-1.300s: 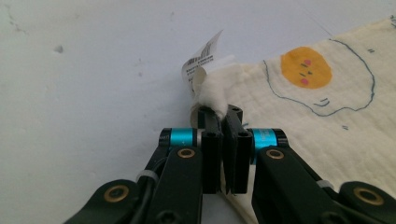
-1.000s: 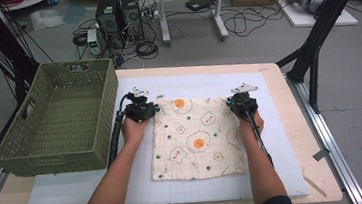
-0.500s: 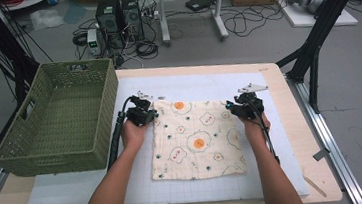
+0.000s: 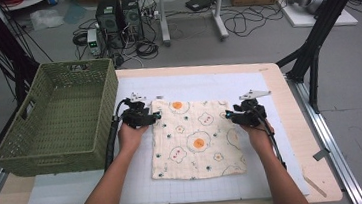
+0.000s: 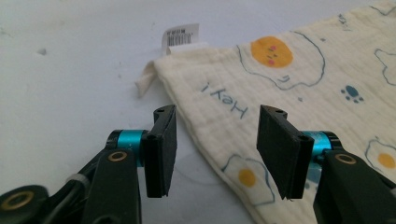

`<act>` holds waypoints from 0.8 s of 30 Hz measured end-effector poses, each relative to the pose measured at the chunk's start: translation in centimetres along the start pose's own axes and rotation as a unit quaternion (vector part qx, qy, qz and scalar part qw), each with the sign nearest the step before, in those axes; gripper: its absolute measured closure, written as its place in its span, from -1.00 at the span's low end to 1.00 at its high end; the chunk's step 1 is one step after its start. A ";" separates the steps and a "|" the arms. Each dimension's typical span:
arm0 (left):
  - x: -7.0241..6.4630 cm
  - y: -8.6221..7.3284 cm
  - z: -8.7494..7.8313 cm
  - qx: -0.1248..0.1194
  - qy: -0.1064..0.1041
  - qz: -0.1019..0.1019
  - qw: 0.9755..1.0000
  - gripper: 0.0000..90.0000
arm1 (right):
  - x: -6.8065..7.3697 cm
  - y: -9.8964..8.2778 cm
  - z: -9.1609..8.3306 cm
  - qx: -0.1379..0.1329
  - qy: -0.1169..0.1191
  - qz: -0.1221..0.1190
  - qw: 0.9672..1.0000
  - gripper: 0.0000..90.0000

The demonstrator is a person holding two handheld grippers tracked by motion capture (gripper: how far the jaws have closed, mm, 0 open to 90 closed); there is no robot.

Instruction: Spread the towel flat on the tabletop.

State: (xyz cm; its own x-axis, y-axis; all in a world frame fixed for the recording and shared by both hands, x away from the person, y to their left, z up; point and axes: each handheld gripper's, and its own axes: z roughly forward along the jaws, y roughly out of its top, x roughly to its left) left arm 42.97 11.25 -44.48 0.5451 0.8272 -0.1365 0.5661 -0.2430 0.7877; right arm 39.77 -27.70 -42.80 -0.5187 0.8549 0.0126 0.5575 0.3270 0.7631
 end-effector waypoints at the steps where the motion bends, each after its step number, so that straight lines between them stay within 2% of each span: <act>1: -0.1 -0.2 -0.1 -0.007 -0.004 -0.003 1.000 -0.01 | 0.0 -0.2 0.4 0.009 -0.004 0.003 1.000 0.33; 2: -0.1 -0.3 -0.4 -0.014 -0.007 -0.004 1.000 -0.02 | 0.1 -0.6 0.8 0.015 -0.012 0.008 1.000 0.43; 5: 0.0 -0.4 -1.0 -0.032 -0.022 -0.009 0.999 -0.08 | 0.1 -1.1 1.5 0.020 -0.015 0.014 1.000 0.92; 6: 0.0 -0.4 -1.1 -0.036 -0.025 -0.012 0.999 -0.10 | 0.4 -1.0 1.5 0.024 -0.033 -0.007 0.999 0.93; 8: 0.0 -0.4 -1.5 -0.048 -0.032 -0.018 0.998 -0.15 | 0.9 -0.8 1.6 0.029 -0.065 -0.024 0.997 0.92; 11: 0.0 -0.3 -2.0 -0.064 -0.036 -0.024 0.997 -0.27 | 0.9 -0.7 1.4 0.020 -0.068 -0.014 0.997 0.62; 13: -0.1 -0.1 -2.3 -0.071 -0.038 -0.025 0.996 -0.46 | 0.6 -0.6 0.6 0.006 -0.055 -0.010 0.998 0.40; 15: -0.3 0.0 -2.8 -0.086 -0.047 -0.020 0.995 -0.55 | 0.5 -0.6 -0.6 -0.014 -0.052 -0.009 0.998 0.23; 17: -0.4 0.2 -3.3 -0.096 -0.052 -0.021 0.994 -0.55 | 0.3 -0.7 -2.1 -0.039 -0.041 -0.005 0.998 0.01; 20: -0.7 0.4 -4.1 -0.110 -0.059 -0.016 0.992 -0.55 | 0.0 -1.4 -4.5 -0.069 -0.021 -0.002 0.997 -0.24; 24: -1.4 0.8 -4.9 -0.124 -0.066 -0.003 0.990 -0.55 | -0.4 -2.3 -7.0 -0.094 -0.011 -0.005 0.996 -0.57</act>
State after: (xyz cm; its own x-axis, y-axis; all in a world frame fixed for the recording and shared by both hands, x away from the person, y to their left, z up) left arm 39.59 12.43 -40.73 0.6270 0.7511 -0.2067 0.4095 -0.0920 0.9077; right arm 34.13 -31.63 -40.02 -0.5076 0.8615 -0.0088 0.4204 0.2566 0.8703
